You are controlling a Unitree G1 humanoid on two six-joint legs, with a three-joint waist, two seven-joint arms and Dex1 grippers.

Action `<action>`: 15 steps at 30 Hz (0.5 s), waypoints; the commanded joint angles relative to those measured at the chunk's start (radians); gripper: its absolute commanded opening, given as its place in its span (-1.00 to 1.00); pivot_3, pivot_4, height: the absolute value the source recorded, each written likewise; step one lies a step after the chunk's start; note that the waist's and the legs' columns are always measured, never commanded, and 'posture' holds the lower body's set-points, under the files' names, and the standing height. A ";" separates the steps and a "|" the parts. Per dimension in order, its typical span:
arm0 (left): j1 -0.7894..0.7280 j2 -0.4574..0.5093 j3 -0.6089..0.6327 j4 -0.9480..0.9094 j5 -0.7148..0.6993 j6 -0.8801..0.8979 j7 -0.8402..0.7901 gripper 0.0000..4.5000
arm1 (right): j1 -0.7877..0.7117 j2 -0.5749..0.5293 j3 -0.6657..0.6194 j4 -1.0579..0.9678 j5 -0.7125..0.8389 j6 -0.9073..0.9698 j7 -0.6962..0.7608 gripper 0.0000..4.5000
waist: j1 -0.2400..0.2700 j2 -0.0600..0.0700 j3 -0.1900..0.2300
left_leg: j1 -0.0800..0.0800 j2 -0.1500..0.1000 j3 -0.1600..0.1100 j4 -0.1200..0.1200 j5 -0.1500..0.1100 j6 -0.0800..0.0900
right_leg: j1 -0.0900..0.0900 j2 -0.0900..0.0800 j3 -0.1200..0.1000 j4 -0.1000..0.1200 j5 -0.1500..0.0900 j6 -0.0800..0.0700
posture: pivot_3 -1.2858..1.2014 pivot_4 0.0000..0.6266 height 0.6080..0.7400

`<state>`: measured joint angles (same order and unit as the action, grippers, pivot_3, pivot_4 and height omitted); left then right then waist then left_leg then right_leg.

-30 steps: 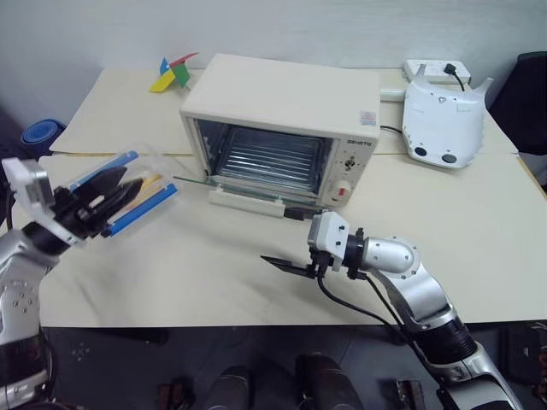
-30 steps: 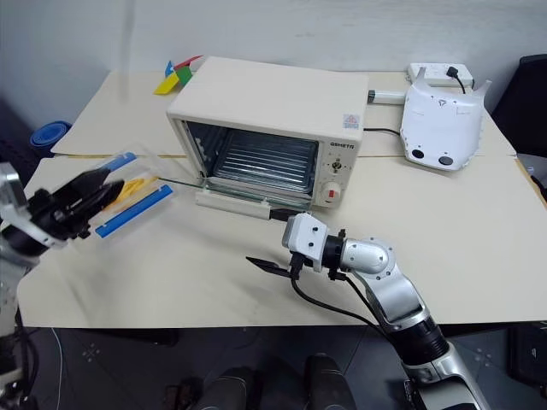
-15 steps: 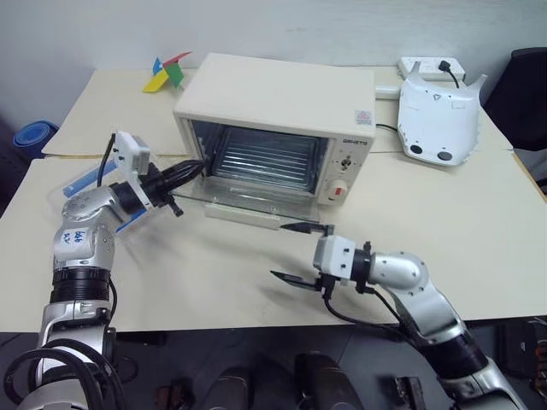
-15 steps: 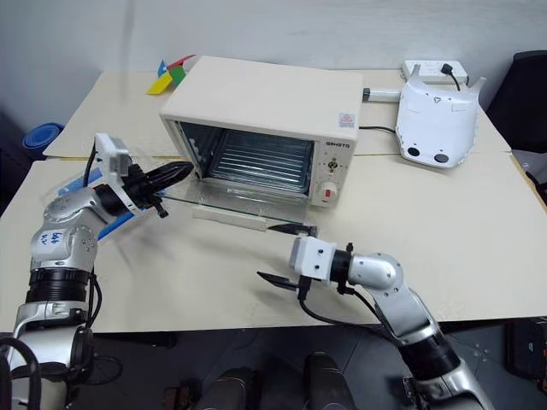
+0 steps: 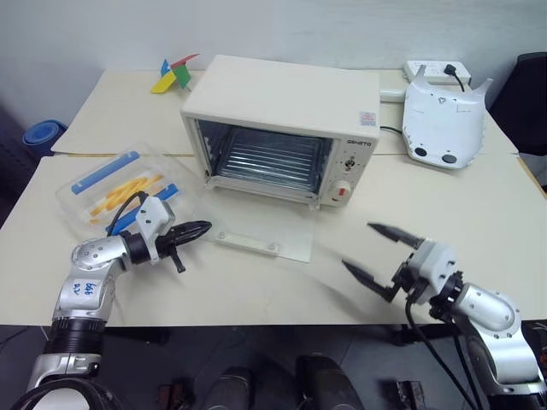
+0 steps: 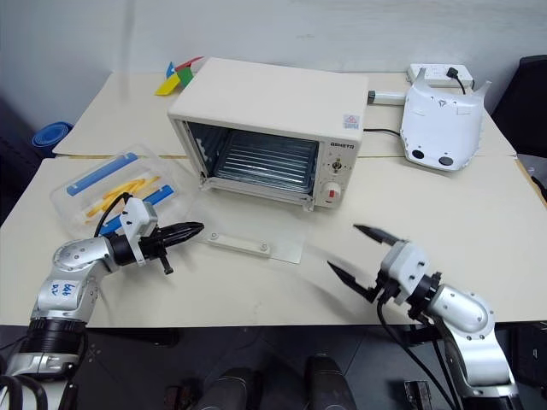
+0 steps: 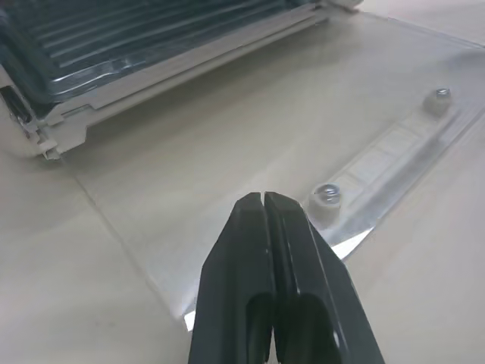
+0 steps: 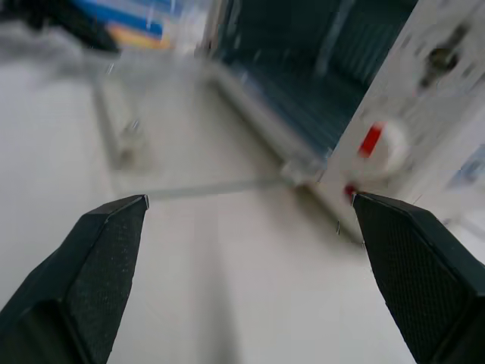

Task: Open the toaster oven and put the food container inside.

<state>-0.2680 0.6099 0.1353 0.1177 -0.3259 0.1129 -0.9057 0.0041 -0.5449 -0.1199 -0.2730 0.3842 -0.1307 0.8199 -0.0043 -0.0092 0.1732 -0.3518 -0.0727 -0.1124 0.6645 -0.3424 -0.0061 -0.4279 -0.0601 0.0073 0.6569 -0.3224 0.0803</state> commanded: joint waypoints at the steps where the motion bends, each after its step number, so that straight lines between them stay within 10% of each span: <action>1: 0.090 -0.034 0.077 -0.105 -0.081 0.027 0.048 -0.98 | -0.047 0.031 0.006 -0.010 0.046 -0.020 0.012 1.00 | 0.003 0.000 0.000 | 0.000 0.000 0.000 0.000 0.000 0.000 | 0.000 0.000 0.000 0.000 0.000 0.000 | 0.03 -0.52 1.00; 15: 0.712 -0.269 0.759 -0.326 -0.409 0.058 0.412 0.75 | -0.186 0.124 0.122 0.078 0.078 -0.137 0.176 1.00 | 0.023 -0.002 0.000 | 0.000 0.002 -0.001 0.002 -0.002 0.002 | 0.004 0.001 -0.001 -0.005 0.000 0.000 | 0.03 -0.52 1.00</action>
<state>0.4376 0.3334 0.8376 -0.1828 -0.6913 0.1759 -0.5268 -0.1670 -0.4264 0.0006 -0.1924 0.4579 -0.2334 0.9806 0.0187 -0.0112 0.1735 -0.3513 -0.0711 -0.1131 0.6663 -0.3445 -0.0044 -0.4236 -0.0594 0.0060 0.6517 -0.3225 0.0802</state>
